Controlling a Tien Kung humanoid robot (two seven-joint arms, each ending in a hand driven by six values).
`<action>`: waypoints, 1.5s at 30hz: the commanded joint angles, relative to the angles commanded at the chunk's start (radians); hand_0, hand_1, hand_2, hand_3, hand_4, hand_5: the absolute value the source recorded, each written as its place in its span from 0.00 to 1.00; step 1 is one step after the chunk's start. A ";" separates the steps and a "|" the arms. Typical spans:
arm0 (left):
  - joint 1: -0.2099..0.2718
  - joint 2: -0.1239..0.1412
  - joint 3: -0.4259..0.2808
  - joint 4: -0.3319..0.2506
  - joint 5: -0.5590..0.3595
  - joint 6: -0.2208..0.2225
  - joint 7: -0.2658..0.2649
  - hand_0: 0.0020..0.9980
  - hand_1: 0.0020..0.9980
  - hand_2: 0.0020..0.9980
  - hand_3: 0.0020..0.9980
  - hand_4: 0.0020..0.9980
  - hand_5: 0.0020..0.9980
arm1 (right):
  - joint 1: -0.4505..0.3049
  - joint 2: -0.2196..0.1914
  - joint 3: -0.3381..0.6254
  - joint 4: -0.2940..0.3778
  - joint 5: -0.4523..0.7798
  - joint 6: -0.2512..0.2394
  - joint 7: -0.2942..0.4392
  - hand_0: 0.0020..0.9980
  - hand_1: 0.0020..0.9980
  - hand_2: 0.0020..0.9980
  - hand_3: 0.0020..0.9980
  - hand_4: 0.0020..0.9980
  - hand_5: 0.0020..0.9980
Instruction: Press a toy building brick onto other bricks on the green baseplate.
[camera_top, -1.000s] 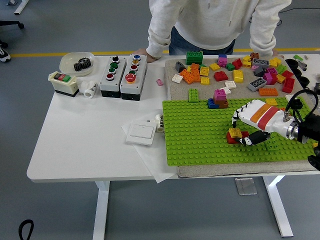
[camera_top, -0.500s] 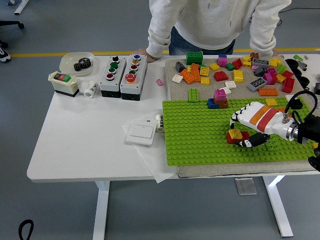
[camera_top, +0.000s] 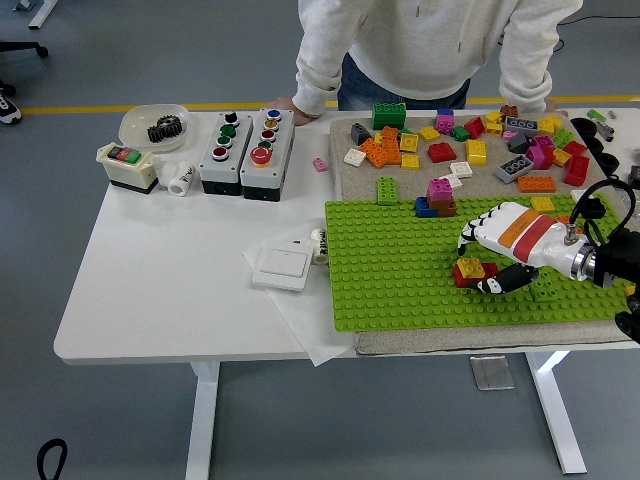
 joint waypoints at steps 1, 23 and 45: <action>0.000 0.000 0.000 0.000 0.000 0.000 0.000 0.77 0.76 0.73 0.60 0.67 0.60 | -0.002 -0.001 0.002 0.004 0.001 0.006 -0.001 0.54 0.63 0.73 0.71 0.92 0.47; 0.012 0.000 -0.006 -0.001 0.010 -0.010 -0.003 0.77 0.76 0.73 0.60 0.67 0.60 | -0.088 -0.039 0.150 0.133 0.081 0.028 -0.051 0.64 0.69 0.81 0.87 1.00 0.60; 0.009 -0.002 -0.016 0.004 0.029 -0.007 -0.002 0.77 0.76 0.73 0.60 0.67 0.60 | -0.305 -0.201 0.334 0.466 0.258 0.160 -0.167 0.77 0.74 0.77 0.65 0.75 0.56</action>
